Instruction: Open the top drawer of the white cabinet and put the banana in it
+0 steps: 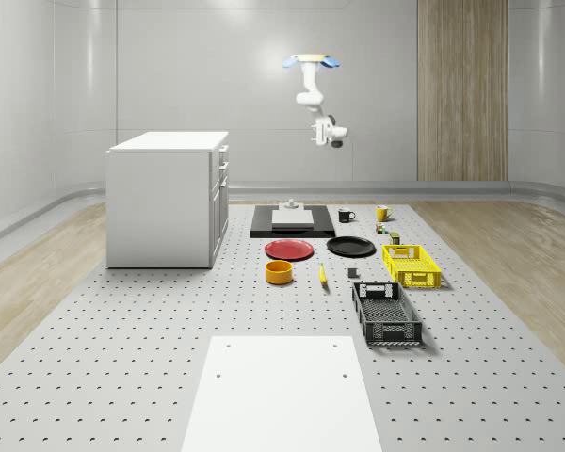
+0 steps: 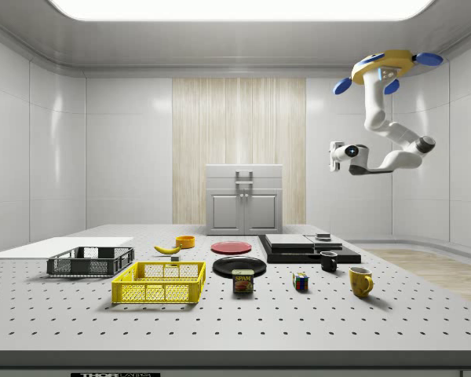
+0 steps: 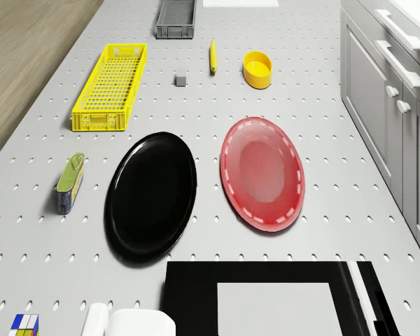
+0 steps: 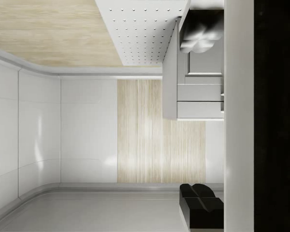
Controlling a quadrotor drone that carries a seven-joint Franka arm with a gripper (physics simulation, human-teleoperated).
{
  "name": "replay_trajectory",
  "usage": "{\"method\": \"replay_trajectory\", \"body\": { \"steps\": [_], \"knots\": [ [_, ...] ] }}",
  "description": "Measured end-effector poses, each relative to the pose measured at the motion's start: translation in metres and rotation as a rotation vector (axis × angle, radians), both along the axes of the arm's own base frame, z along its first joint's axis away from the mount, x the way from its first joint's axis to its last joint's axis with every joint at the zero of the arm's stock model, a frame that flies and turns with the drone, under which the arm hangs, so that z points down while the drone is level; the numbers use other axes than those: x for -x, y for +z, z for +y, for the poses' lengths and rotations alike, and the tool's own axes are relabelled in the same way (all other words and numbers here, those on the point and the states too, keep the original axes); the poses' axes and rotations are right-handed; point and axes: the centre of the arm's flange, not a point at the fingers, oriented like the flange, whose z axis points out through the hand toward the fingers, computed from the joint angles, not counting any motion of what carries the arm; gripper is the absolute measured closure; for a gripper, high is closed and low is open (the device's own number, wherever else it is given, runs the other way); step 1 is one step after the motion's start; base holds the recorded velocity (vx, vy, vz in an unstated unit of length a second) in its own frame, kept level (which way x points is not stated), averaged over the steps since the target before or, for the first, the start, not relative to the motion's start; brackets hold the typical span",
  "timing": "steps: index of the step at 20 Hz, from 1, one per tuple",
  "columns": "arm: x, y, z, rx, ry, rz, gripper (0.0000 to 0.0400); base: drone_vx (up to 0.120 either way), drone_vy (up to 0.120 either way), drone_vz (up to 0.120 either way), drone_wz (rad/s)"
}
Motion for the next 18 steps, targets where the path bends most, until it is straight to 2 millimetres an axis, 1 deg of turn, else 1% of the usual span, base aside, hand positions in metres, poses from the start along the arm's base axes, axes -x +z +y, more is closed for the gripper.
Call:
{"method": "replay_trajectory", "body": {
  "steps": [2,11,15,18],
  "knots": [
    [0.0000,0.0000,0.0000,0.000,0.000,0.000,0.0000,0.120,-0.120,0.100,0.000],
    [0.0000,-0.0001,0.0000,0.000,0.000,0.000,0.0000,0.120,-0.120,0.004,0.000],
    [0.0000,-0.0001,0.0000,-0.001,0.000,0.000,0.0000,0.120,-0.120,0.120,0.000],
    [0.0000,-0.0001,-0.0001,-0.001,0.000,0.000,0.0000,0.120,-0.120,0.013,0.000]
  ]
}}
